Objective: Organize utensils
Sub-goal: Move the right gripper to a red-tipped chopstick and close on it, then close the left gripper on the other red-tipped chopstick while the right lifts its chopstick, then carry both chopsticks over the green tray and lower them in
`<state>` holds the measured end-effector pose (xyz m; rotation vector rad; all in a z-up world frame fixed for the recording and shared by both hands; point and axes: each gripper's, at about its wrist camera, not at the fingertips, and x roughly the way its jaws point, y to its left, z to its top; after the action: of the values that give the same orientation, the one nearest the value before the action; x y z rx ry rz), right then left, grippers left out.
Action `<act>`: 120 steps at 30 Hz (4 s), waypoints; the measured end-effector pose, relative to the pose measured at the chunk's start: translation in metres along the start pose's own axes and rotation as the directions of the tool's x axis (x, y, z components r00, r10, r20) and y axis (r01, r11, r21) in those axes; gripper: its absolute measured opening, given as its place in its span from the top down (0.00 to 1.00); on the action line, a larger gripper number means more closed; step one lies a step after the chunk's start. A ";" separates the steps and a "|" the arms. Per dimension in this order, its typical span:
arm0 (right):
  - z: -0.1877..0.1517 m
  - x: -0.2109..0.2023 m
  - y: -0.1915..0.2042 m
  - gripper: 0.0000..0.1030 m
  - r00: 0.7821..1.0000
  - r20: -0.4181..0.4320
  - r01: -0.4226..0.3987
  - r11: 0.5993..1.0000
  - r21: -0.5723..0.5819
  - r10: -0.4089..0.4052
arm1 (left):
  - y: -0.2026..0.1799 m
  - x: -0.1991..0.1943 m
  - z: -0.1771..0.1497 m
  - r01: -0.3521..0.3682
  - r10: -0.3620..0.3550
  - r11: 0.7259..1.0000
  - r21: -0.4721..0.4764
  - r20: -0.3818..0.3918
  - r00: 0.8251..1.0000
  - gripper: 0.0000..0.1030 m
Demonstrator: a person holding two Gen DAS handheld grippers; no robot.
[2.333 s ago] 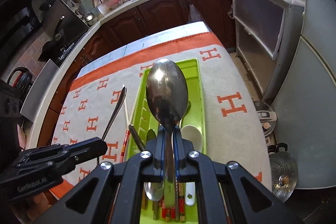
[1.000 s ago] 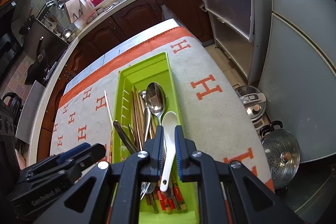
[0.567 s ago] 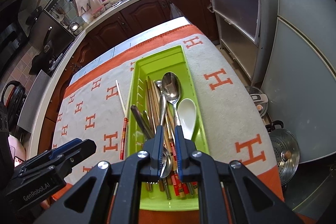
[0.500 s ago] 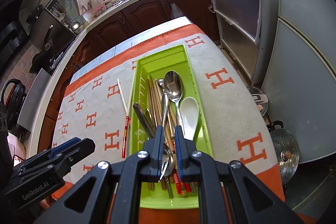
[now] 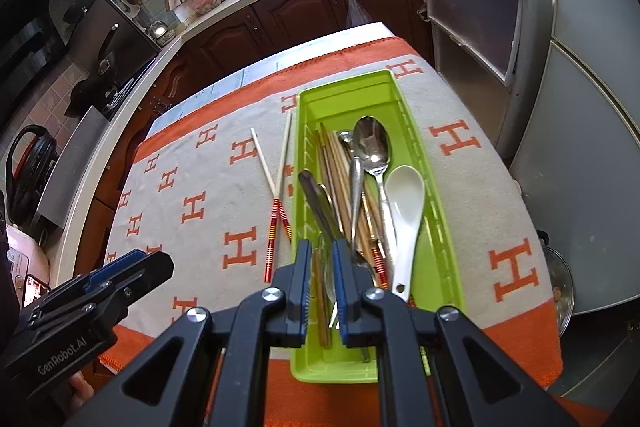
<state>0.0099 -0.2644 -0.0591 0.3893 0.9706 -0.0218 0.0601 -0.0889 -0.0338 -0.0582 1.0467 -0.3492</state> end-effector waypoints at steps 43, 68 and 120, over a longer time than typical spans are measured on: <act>0.094 0.176 0.078 0.90 0.911 -0.311 0.254 0.963 -0.092 -0.270 | 0.113 0.096 0.062 -0.032 0.021 0.992 -0.121 -0.091 0.996 0.63; 0.063 0.140 0.086 0.95 0.947 -0.322 -0.013 0.999 -0.029 0.003 | 0.123 0.102 0.054 -0.009 -0.015 0.983 -0.181 -0.136 0.991 0.63; 0.064 0.044 -0.032 0.95 0.996 -0.089 0.021 0.998 -0.059 -0.026 | -0.037 0.053 0.059 0.097 -0.107 0.991 -0.095 -0.104 0.989 0.97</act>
<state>0.0799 -0.3091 -0.0726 0.3278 1.0625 0.0022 0.1243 -0.1472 -0.0404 -0.1756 1.1695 -0.4015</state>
